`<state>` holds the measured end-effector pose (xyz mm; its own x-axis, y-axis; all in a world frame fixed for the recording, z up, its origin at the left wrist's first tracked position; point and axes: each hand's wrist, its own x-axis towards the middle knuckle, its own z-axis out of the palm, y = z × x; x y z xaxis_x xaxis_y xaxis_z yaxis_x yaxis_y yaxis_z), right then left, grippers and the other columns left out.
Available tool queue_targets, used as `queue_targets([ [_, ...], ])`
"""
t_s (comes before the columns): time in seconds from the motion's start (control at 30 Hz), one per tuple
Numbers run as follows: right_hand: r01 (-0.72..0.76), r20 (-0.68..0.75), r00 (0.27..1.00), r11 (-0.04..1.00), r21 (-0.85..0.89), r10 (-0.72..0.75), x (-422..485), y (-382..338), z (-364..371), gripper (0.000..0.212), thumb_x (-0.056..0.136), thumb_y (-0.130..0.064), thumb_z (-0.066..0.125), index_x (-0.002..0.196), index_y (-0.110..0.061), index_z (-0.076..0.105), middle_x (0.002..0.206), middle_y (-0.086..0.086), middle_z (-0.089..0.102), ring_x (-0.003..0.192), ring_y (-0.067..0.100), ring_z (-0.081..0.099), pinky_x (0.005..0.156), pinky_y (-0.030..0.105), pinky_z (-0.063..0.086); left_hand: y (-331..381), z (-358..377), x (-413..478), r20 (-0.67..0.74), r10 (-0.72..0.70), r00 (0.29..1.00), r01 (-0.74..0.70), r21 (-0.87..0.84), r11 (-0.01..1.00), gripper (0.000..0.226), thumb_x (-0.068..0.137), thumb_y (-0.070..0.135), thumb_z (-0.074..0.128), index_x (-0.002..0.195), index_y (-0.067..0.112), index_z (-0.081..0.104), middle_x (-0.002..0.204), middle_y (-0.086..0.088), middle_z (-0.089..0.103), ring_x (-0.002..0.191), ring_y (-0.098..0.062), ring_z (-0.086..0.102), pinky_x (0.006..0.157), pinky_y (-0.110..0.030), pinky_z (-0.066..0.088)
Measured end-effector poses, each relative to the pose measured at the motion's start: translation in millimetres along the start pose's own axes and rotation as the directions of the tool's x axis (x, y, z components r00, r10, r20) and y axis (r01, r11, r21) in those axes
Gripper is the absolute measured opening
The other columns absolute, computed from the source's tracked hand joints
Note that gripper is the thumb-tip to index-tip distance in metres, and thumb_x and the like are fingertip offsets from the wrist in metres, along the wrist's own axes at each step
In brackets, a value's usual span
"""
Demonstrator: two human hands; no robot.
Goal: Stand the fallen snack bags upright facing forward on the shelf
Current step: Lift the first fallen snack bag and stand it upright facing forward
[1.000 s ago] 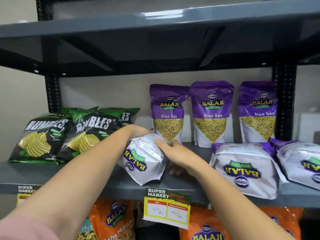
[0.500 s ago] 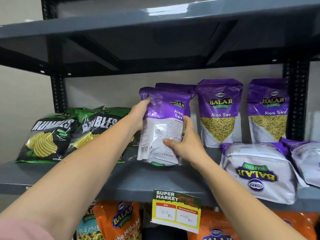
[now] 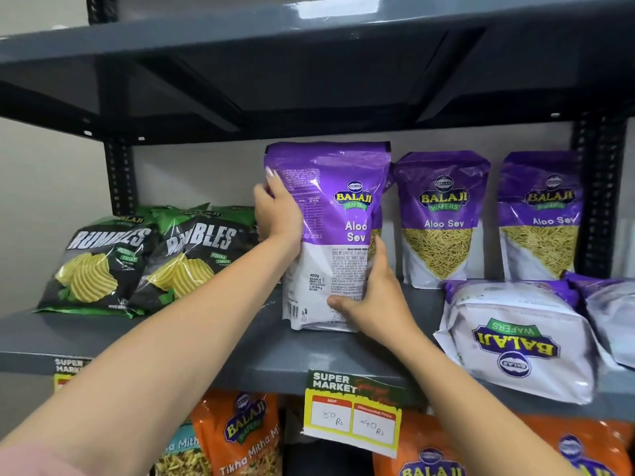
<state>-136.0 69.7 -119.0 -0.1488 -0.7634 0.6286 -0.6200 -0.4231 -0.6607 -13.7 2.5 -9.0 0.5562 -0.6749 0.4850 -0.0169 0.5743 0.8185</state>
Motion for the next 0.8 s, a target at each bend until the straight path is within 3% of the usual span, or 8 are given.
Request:
queue_targets([
  [0.1,-0.180,-0.036,0.979,0.929,0.322,0.202,7,-4,-5,0.104,0.063,-0.065,0.072,0.147,-0.027,0.023,0.126,0.002,0.053,0.115,0.020,0.054,0.100,0.033,0.041,-6,-30,-36,-0.072,0.196,0.978,-0.182,0.166,0.969,0.043,0.088,0.051,0.040,0.118,0.023,0.051,0.133,-0.001,0.049,0.125,-0.021,0.043,0.105,-0.038,0.026],
  [0.17,-0.263,-0.016,0.946,0.793,0.549,0.325,19,-10,-12,0.085,0.070,-0.078,0.053,0.135,-0.024,0.044,0.119,-0.005,0.051,0.113,0.014,0.049,0.097,0.028,0.034,-19,-53,-74,0.031,0.240,0.970,-0.242,0.183,0.953,0.039,0.080,0.045,0.048,0.115,0.027,0.050,0.132,0.002,0.041,0.129,-0.018,0.035,0.098,-0.033,0.019],
  [0.27,-0.340,0.054,0.907,0.648,0.682,0.419,41,-4,-9,0.107,0.057,-0.093,0.032,0.140,-0.027,0.047,0.136,-0.002,0.057,0.130,0.020,0.049,0.109,0.038,0.036,-35,-71,-116,0.255,0.117,0.960,-0.176,0.221,0.959,0.029,0.077,0.038,0.060,0.104,0.036,0.049,0.116,0.009,0.036,0.123,-0.019,0.038,0.106,-0.041,0.026],
  [0.33,-0.392,0.106,0.883,0.595,0.702,0.457,46,-6,-9,0.096,0.073,-0.083,0.026,0.143,-0.019,0.045,0.119,-0.002,0.063,0.119,0.020,0.056,0.095,0.033,0.045,-42,-71,-125,0.359,-0.035,0.933,-0.066,0.264,0.962,0.031,0.080,0.026,0.067,0.103,0.037,0.048,0.113,0.007,0.034,0.123,-0.021,0.039,0.111,-0.045,0.026],
  [0.4,-0.382,0.143,0.898,0.577,0.722,0.416,47,-6,-9,0.077,0.088,-0.071,0.018,0.131,-0.019,0.054,0.090,-0.003,0.068,0.082,0.011,0.065,0.070,0.025,0.049,-43,-68,-126,0.414,-0.146,0.898,0.025,0.284,0.958,0.034,0.081,0.021,0.067,0.105,0.033,0.046,0.114,0.005,0.030,0.122,-0.019,0.038,0.112,-0.041,0.027],
  [0.5,-0.339,0.110,0.909,0.559,0.757,0.402,47,-4,-9,0.053,0.098,-0.054,0.018,0.102,-0.020,0.059,0.045,-0.009,0.059,0.035,-0.001,0.050,0.037,0.013,0.037,-41,-64,-120,0.429,-0.185,0.884,0.073,0.266,0.961,0.035,0.083,0.029,0.065,0.109,0.028,0.041,0.116,0.004,0.027,0.113,-0.011,0.028,0.099,-0.027,0.027],
  [0.67,-0.294,0.000,0.909,0.641,0.709,0.418,44,-3,-4,0.025,0.099,-0.014,0.042,0.114,-0.006,0.060,0.064,0.005,0.055,0.030,0.001,0.043,0.032,0.012,0.031,-41,-56,-98,0.422,-0.193,0.886,0.085,0.262,0.961,0.070,0.072,0.055,0.069,0.124,0.018,0.040,0.128,-0.002,0.038,0.127,-0.019,0.035,0.101,-0.026,0.030],
  [0.8,-0.221,-0.077,0.927,0.700,0.679,0.368,40,-1,-5,0.018,0.086,-0.003,0.064,0.100,0.006,0.071,0.074,0.003,0.065,0.055,0.003,0.053,0.044,0.006,0.041,-50,-53,-80,0.498,-0.225,0.837,0.191,0.120,0.974,0.075,0.062,0.059,0.074,0.116,0.019,0.042,0.122,-0.003,0.056,0.110,-0.015,0.058,0.095,-0.033,0.048],
])
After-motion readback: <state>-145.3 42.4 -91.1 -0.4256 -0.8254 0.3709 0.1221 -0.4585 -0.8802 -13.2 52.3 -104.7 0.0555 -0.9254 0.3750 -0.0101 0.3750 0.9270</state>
